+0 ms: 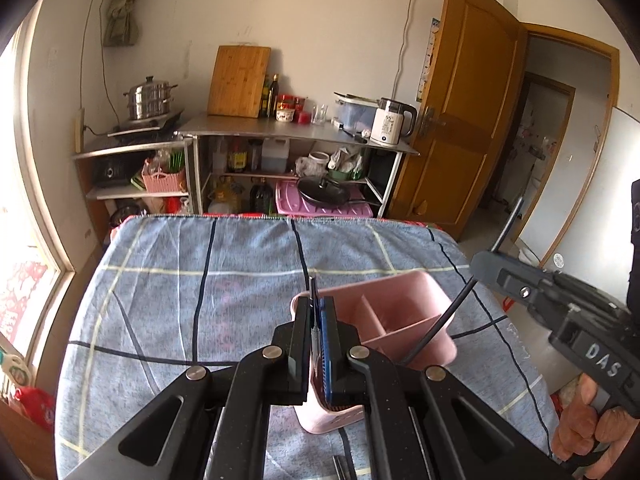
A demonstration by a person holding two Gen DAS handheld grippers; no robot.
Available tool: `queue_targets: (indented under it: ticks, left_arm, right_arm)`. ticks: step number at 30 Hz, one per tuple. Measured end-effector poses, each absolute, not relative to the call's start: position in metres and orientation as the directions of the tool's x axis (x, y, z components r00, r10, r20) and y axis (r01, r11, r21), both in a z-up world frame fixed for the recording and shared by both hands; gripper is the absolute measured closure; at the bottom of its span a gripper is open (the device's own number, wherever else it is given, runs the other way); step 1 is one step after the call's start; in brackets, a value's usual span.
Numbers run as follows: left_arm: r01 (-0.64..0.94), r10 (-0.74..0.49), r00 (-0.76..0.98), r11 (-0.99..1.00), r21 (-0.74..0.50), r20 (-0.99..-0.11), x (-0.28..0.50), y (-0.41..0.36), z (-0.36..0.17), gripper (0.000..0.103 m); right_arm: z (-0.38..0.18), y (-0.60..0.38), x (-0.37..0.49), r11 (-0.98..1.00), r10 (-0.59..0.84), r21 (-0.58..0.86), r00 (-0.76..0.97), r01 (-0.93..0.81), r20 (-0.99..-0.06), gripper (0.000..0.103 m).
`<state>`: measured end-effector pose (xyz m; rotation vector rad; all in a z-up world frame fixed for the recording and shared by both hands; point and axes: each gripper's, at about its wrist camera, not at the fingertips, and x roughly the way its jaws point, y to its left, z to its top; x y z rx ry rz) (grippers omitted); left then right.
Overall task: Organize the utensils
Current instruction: 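Lift both held chopsticks and lower them tip-first into the pink basket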
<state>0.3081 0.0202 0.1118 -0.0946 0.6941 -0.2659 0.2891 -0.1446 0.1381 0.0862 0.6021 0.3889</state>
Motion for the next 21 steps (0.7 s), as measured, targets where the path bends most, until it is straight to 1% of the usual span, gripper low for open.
queue_targets:
  ticks: [6,11,12,14,16,17,21]
  left_arm:
    - [0.206,-0.27,0.733,0.963,-0.174,-0.624,0.31,0.019,0.102,0.098]
    - [0.2,-0.266,0.739,0.964,-0.175,-0.62,0.311,0.02,0.104,0.097]
    - [0.195,-0.263,0.743,0.965,-0.178,-0.615,0.309,0.022,0.105,0.096]
    - [0.189,-0.263,0.752,0.965,-0.184,-0.604,0.303,0.024,0.109,0.091]
    - [0.181,-0.256,0.762,0.966,-0.185,-0.594,0.296,0.026,0.112,0.087]
    - [0.177,-0.251,0.77,0.967,-0.181,-0.586,0.29,0.027,0.115,0.086]
    - [0.17,-0.24,0.788,0.97,-0.174,-0.567,0.27,0.03,0.123,0.085]
  right_arm:
    - [0.118,-0.143,0.299,0.925,0.377,0.202,0.723,-0.321,-0.578,0.098]
    - [0.115,-0.147,0.3,0.924,0.381,0.211,0.715,-0.319,-0.587,0.098]
    - [0.116,-0.148,0.298,0.926,0.376,0.203,0.716,-0.319,-0.588,0.098]
    - [0.119,-0.15,0.294,0.927,0.372,0.199,0.725,-0.317,-0.579,0.097]
    - [0.122,-0.153,0.29,0.925,0.379,0.207,0.73,-0.319,-0.569,0.093]
    - [0.123,-0.154,0.287,0.925,0.38,0.208,0.732,-0.32,-0.565,0.092]
    - [0.129,-0.159,0.268,0.925,0.38,0.201,0.747,-0.323,-0.545,0.088]
